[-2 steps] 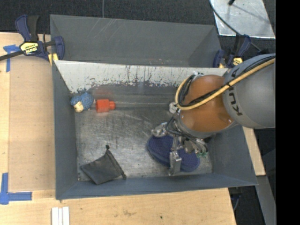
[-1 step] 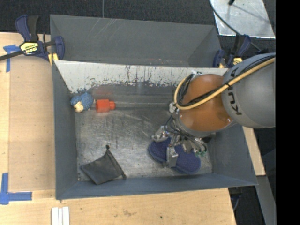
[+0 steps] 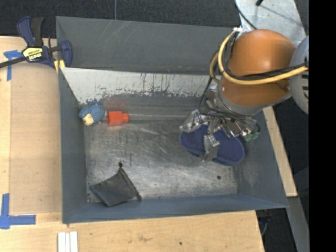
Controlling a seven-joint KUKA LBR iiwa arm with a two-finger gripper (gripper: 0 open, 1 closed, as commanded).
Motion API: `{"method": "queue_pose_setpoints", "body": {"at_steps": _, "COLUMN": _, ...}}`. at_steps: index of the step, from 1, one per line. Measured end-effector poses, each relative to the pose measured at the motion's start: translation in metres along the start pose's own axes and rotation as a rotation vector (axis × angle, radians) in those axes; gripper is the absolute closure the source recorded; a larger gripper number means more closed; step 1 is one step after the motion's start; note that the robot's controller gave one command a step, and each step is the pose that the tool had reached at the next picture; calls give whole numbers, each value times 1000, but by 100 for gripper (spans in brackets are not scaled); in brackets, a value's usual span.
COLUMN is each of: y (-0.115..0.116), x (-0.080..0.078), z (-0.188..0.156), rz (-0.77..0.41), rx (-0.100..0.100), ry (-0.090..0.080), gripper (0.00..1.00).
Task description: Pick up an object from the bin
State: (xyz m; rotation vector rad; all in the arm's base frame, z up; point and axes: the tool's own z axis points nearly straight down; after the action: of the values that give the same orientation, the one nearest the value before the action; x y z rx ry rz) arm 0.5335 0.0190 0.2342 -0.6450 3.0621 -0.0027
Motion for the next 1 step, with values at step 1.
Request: {"method": "queue_pose_setpoints", "body": {"at_steps": 1, "y": 0, "x": 2, "z": 4, "rz": 1, "rx": -3, "ry": 8, "gripper": 0}}
